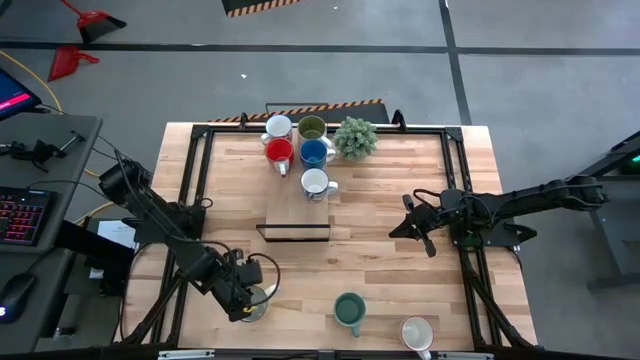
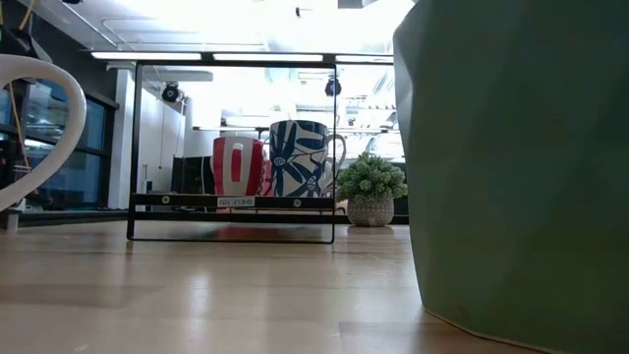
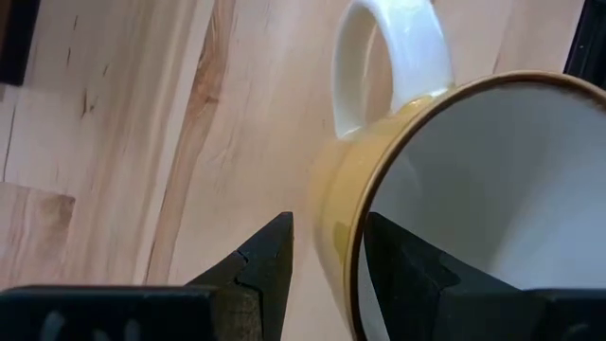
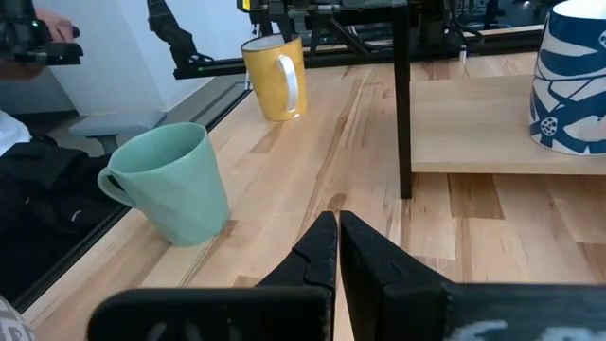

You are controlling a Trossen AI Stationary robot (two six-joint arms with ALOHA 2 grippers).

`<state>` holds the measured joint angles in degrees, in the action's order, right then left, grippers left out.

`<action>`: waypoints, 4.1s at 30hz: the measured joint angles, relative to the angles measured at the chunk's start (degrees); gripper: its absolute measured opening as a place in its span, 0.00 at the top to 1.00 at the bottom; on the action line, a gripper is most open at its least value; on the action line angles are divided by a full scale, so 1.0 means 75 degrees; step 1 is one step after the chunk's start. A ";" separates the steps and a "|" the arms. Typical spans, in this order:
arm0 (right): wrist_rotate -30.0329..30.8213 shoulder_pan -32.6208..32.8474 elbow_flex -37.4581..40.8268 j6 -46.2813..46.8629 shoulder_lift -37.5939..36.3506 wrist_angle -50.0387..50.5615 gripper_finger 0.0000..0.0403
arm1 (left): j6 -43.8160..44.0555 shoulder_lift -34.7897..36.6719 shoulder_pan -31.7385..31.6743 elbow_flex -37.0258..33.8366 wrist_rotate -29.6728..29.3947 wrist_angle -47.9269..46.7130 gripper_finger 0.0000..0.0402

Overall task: Place coffee mugs
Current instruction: Put the yellow mug on the shelf

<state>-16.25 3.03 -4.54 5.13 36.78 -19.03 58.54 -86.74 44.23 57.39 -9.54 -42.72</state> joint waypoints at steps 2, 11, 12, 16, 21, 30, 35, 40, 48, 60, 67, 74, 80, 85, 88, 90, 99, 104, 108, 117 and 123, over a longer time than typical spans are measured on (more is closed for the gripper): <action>0.0002 0.0000 0.0000 0.0000 0.0000 0.0009 1.00 | -0.0117 0.0000 -0.0032 0.0000 -0.0012 0.0030 0.70; 0.0003 0.0001 0.0000 0.0000 -0.0001 0.0115 1.00 | -0.0313 0.0000 -0.0433 0.0000 0.0000 0.0079 0.70; 0.0003 0.0001 0.0000 0.0000 0.0000 0.0123 1.00 | -0.0374 0.0000 -0.0466 0.0000 0.0000 0.0082 0.70; 0.0003 0.0003 0.0000 0.0000 -0.0001 0.0161 1.00 | -0.0486 0.0000 -0.0558 0.0000 0.0013 0.0082 0.70; 0.0003 0.0002 0.0000 0.0000 0.0001 0.0260 1.00 | -0.0486 0.0000 -0.0560 0.0000 0.0029 0.0085 0.75; 0.0402 0.0003 0.0000 0.0003 0.0001 0.0579 1.00 | -0.0509 0.0000 -0.0563 -0.0012 0.0061 0.0075 0.97; 0.0405 0.0003 0.0000 0.0132 0.0002 0.0577 1.00 | -0.0676 0.0030 -0.0563 -0.0012 0.0519 0.0037 0.97; 0.0405 0.0003 0.0000 0.0126 0.0001 0.0566 1.00 | -0.0676 0.0210 -0.0551 0.0318 0.1084 -0.1411 0.97; 0.0411 0.0003 0.0000 0.0195 -0.0001 0.0568 1.00 | 0.0093 0.0584 -0.0664 0.1087 0.0477 -0.4441 0.97; 0.0411 0.0003 0.0000 0.0436 -0.0001 0.0565 1.00 | 0.1428 0.1084 -0.1753 0.1097 -0.0882 -0.6233 0.97; 0.0380 0.0003 0.0000 0.1056 -0.0001 0.0581 1.00 | 0.0453 0.1497 -0.2951 0.1096 -0.1507 -0.6300 0.97; 0.0373 0.0003 0.0000 0.1116 -0.0001 0.0612 1.00 | -0.0187 0.1810 -0.4150 0.1090 -0.1951 -0.6289 0.97; 0.0375 0.0003 0.0000 0.1414 0.0001 0.0583 1.00 | -0.0229 0.1830 -0.5416 0.1093 -0.2031 -0.6232 0.97; 0.0376 0.0003 0.0000 0.1597 0.0002 0.0583 1.00 | -0.0242 0.1824 -0.6096 0.1093 -0.1716 -0.5381 0.97; 0.0375 0.0003 0.0000 0.1535 0.0002 0.0585 1.00 | -0.0341 0.1823 -0.6334 0.1093 -0.1583 -0.4641 0.97; 0.0376 0.0003 0.0000 0.1531 0.0000 0.0598 1.00 | -0.0412 0.1772 -0.6484 0.1093 -0.1395 -0.4091 0.97; 0.0303 0.0003 0.0000 0.1533 0.0000 0.0647 1.00 | -0.0697 0.0940 -0.6955 0.1093 -0.0845 -0.3506 0.97; 0.0300 0.0003 0.0000 0.1518 -0.0001 0.0658 1.00 | -0.1117 0.0427 -0.7144 0.1383 -0.0766 -0.3313 0.97; 0.0297 0.0003 0.0000 0.1518 0.0000 0.0698 1.00 | -0.1571 0.0107 -0.7295 0.1835 -0.0809 -0.3311 0.98; 0.0286 0.0003 0.0000 0.1716 0.0001 0.0906 1.00 | -0.1863 0.0000 -0.7469 0.2226 -0.0750 -0.3435 0.98; 0.0286 0.0003 0.0000 0.1714 0.0002 0.0968 1.00 | -0.1436 0.0003 -0.7385 0.2226 -0.0574 -0.3485 0.98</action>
<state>-14.11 3.05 -4.54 17.98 36.80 -11.77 47.77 -86.72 -11.16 74.08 -13.85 -68.86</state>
